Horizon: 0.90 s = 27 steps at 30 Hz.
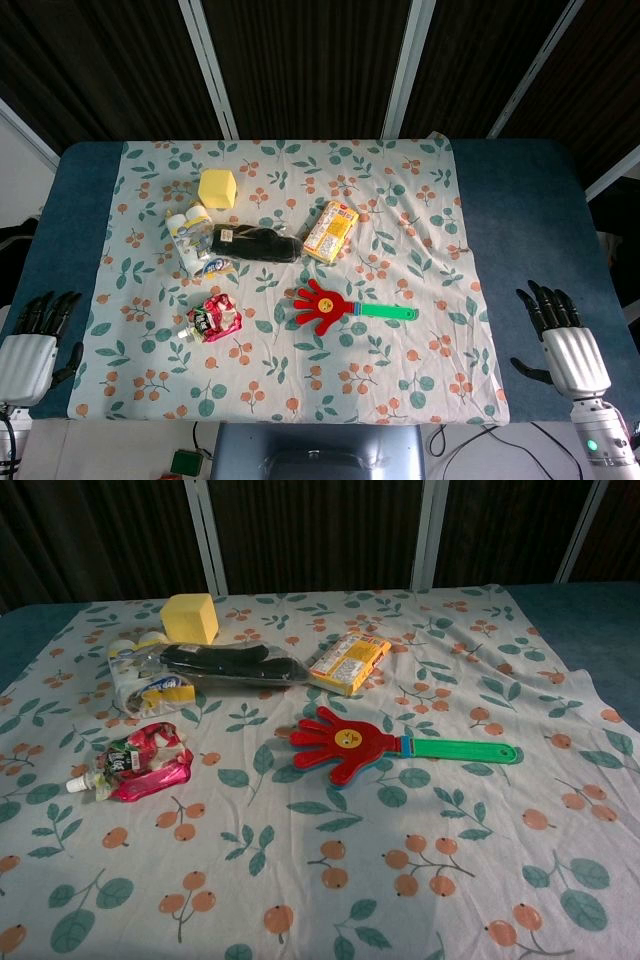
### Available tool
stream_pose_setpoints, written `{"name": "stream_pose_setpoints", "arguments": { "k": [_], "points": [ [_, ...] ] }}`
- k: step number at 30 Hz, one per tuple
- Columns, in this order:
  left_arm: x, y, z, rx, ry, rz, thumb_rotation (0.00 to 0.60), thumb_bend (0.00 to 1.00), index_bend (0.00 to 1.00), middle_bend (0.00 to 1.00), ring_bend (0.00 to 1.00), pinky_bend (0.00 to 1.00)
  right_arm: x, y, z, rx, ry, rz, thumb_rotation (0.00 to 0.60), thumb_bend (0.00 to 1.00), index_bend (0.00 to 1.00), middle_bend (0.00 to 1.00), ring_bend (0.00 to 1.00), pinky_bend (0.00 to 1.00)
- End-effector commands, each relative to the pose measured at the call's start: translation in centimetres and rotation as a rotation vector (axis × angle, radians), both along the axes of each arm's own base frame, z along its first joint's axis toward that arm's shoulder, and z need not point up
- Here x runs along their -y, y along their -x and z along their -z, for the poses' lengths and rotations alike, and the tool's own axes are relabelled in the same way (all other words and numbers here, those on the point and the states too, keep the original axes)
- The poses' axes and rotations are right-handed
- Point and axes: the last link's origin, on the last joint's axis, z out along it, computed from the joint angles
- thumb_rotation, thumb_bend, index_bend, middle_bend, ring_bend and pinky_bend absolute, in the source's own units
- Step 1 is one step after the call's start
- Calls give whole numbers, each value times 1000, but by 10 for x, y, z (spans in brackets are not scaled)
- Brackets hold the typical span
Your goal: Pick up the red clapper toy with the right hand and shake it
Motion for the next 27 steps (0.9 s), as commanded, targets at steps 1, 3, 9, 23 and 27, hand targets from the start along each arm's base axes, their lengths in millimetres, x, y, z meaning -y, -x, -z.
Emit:
{"name": "stream_pose_setpoints", "arguments": {
  "k": [1,3,9,23,27],
  "points": [
    [0,0,0,1,1,-1,600,474,87,77,16,98,0,0,0,0,1,-1,600,215,0,0,0,0],
    [0,0,0,3,3,0,600,473,87,78,16,98,0,0,0,-4,2,0,600,215,0,0,0,0],
    [0,-1,1,19,16,4,600,471,86,78,16,98,3,-3,8,45,15,2,600,215,0,0,0,0],
    [3,-2,-5,53,47,25,600,469,87,78,18,97,79,-79,88,150,-159,-29,600,215,219,0,0,0],
    [5,-2,-6,65,59,37,600,469,95,78,18,97,94,-97,110,90,-160,-44,600,216,368,0,0,0]
  ]
}}
